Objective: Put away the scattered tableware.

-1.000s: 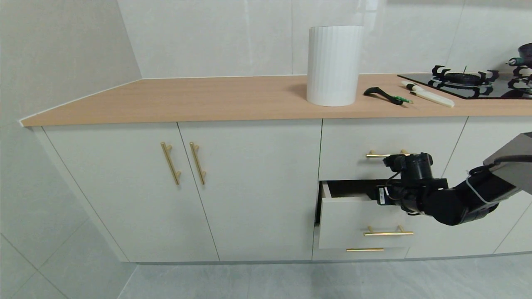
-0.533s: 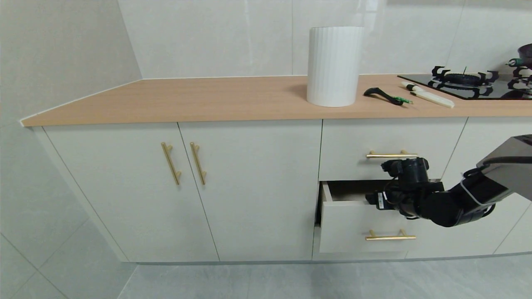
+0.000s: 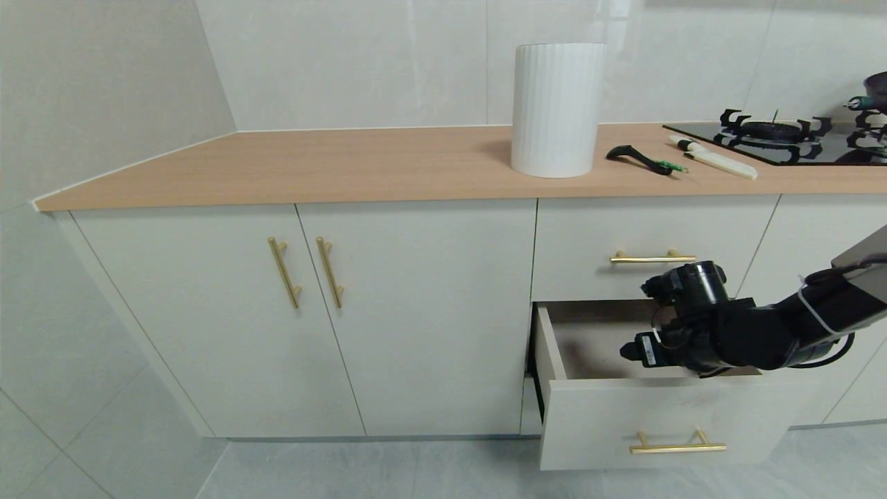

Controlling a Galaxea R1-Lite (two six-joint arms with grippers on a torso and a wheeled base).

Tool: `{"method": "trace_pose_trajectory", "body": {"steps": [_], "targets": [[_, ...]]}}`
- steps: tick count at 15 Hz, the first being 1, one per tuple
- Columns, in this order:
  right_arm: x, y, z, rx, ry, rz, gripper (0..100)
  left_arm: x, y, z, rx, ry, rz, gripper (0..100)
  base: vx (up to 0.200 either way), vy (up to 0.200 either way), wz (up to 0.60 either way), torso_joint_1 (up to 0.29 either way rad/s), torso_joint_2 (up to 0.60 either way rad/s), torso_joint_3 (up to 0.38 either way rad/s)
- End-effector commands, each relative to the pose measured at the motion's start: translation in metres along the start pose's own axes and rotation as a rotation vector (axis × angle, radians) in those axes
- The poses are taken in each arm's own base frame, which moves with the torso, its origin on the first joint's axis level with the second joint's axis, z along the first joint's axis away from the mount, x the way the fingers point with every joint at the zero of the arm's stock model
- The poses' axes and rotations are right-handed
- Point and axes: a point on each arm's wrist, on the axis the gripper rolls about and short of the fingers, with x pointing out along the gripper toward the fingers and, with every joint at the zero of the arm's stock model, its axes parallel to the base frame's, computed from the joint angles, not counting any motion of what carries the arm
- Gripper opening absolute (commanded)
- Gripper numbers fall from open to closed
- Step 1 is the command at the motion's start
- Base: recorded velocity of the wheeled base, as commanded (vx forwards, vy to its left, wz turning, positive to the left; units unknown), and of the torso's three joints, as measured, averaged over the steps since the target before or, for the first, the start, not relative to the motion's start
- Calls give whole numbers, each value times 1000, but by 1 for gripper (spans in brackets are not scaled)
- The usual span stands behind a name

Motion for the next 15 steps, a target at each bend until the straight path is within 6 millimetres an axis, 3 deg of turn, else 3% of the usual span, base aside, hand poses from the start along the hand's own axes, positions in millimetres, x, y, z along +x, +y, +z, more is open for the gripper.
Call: {"method": "trace_pose_trajectory", "body": {"steps": [1, 5, 9, 15], "targets": [[-24, -2, 2, 0, -13, 8, 100, 0, 0, 0, 0, 2, 0, 100, 0, 0, 0, 0, 0, 0], [-53, 1, -19, -33, 56, 21, 100, 0, 0, 0, 0, 2, 0, 100, 0, 0, 0, 0, 0, 0], [-66, 2, -46, -61, 123, 28, 100, 0, 0, 0, 0, 2, 0, 100, 0, 0, 0, 0, 0, 0], [-110, 0, -92, -81, 167, 57, 100, 0, 0, 0, 0, 2, 0, 100, 0, 0, 0, 0, 0, 0]]}}
